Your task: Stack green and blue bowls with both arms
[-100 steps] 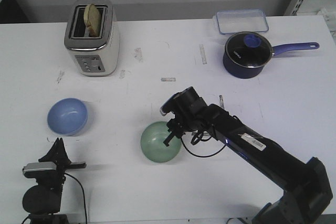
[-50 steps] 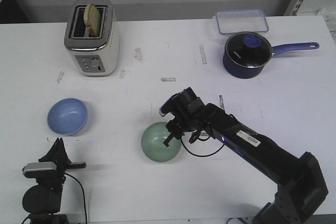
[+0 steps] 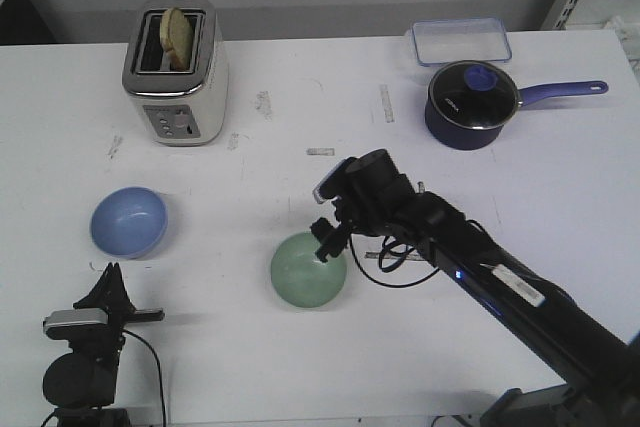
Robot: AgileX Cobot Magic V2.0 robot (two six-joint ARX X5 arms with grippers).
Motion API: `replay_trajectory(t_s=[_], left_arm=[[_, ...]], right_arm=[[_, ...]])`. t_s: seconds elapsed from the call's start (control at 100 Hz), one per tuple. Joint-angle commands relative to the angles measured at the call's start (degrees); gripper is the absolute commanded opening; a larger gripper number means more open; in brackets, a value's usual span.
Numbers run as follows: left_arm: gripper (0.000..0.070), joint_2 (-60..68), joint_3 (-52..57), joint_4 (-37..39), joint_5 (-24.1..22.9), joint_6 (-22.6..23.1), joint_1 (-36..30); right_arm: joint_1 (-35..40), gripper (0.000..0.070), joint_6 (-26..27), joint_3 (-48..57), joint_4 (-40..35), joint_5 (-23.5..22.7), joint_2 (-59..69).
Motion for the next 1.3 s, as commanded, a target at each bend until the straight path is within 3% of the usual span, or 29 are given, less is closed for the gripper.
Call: replay_trajectory(t_s=[0.0,0.06,0.29,0.44,0.55,0.69,0.97,1.12,1.29], left_arm=[[0.0001,-0.17,-1.14,0.70,-0.07,-0.11,0.07],[0.0001,-0.17,-1.14,0.81,-0.07,-0.11,0.07],[0.0001,-0.17,-1.16,1.16,-0.07,-0.13,0.07],[0.0001,-0.17,-1.14,1.14,-0.07,-0.11,0.07],[0.0001,-0.17,-1.14,1.20,-0.07,-0.15,0.07],[0.0001,-0.17,-1.16,4.00,-0.07,-0.13,0.07],[0.0001,-0.17,-0.55,11.52,-0.07,-0.96,0.07],[0.0001,1.46,5.99,8.92,-1.42,-7.54,0.07],[0.0002,11.04,22.16,2.54,-1.40,-5.88,0.07]], right_arm=[[-1.55,0.0158,0.13,1.16,0.22,0.20,-2.47],[-3.69,0.0000,0.17,1.16,0.17,0.50,-5.16],[-13.62,0.0000,-1.22,1.03,-1.81,7.45,-14.49],[-20.81,0.0000,-1.33,-2.36,-2.73,7.82,-20.74],[-24.57,0.0000,-1.14,-8.48,-1.60,8.31,-26.40],[-27.02,0.0000,-0.52,-19.43,2.99,12.52,-35.21],[-27.85,0.0000,3.67,-36.83,8.46,13.99,-51.76],[-27.87,0.0000,3.67,-42.05,8.44,13.99,-58.27],[-27.87,0.0000,3.67,-43.56,7.91,13.97,-61.20]])
